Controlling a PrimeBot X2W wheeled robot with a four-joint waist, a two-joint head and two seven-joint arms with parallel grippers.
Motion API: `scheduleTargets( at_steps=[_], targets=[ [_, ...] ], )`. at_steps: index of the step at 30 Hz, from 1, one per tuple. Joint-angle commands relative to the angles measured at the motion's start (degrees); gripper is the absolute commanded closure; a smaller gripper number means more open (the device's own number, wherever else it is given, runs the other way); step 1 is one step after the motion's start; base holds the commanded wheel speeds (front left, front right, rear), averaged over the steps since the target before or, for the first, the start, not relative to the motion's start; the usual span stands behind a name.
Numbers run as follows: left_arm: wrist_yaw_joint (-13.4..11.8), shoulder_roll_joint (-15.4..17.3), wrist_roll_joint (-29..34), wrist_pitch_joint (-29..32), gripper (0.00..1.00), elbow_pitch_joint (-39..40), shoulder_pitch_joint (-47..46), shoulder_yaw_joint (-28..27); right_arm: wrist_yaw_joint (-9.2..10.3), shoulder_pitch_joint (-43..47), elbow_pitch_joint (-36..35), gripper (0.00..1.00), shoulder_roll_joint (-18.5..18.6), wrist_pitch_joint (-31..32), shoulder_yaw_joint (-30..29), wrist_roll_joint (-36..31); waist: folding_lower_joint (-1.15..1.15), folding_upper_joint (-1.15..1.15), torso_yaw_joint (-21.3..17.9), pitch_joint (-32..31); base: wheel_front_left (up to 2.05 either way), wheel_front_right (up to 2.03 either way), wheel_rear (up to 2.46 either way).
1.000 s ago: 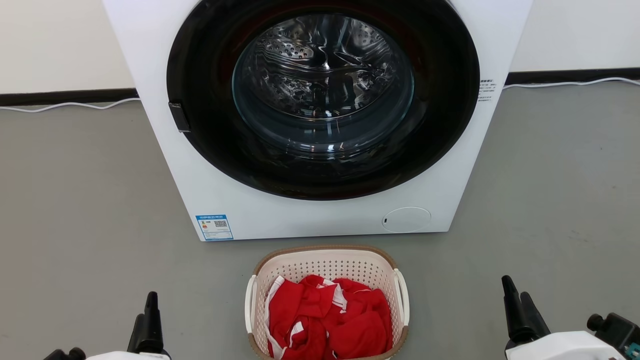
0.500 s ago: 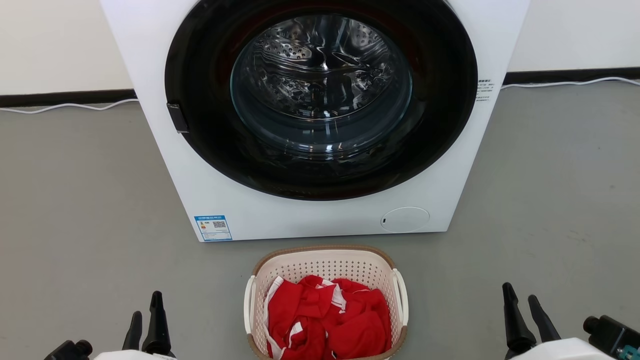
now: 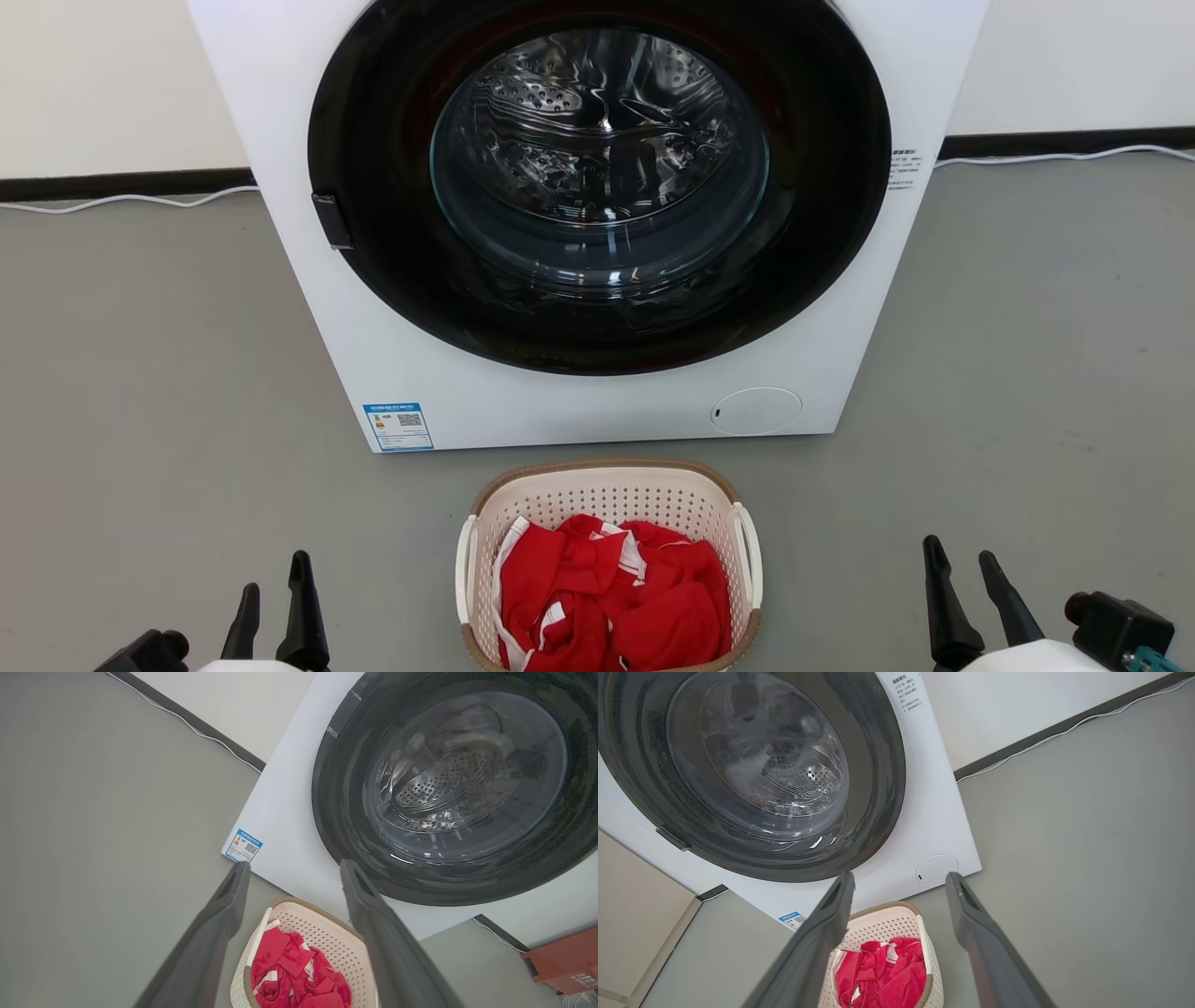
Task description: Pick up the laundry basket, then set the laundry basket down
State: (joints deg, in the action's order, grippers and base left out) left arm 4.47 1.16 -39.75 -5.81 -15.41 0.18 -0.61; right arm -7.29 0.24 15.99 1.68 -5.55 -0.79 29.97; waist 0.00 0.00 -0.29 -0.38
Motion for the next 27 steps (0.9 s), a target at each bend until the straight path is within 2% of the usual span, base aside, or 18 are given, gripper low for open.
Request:
scheduleTargets(
  at_steps=[1,10,27],
  targets=[
    [-0.52,0.93,2.19,-0.99,0.0,1.03,-1.11,-0.85,-0.12,-1.58,-1.93,0.0,0.52,-1.21,0.94,-1.73,0.0,0.0,0.03,-0.01,0.0,0.0,0.0],
    [-1.23,1.07,8.32,-2.5,0.0,0.46,-1.18,-0.58,-0.14,-1.15,-1.24,0.0,0.64,-2.72,2.56,-11.72,0.0,0.0,0.29,-0.19,0.0,0.0,0.0],
    [-1.3,1.35,19.13,-5.35,0.0,-0.48,-1.03,-0.24,-0.16,-0.93,0.38,0.0,0.88,-5.58,3.12,-21.81,0.0,0.0,0.24,-0.2,0.0,0.0,0.0]
  ],
)
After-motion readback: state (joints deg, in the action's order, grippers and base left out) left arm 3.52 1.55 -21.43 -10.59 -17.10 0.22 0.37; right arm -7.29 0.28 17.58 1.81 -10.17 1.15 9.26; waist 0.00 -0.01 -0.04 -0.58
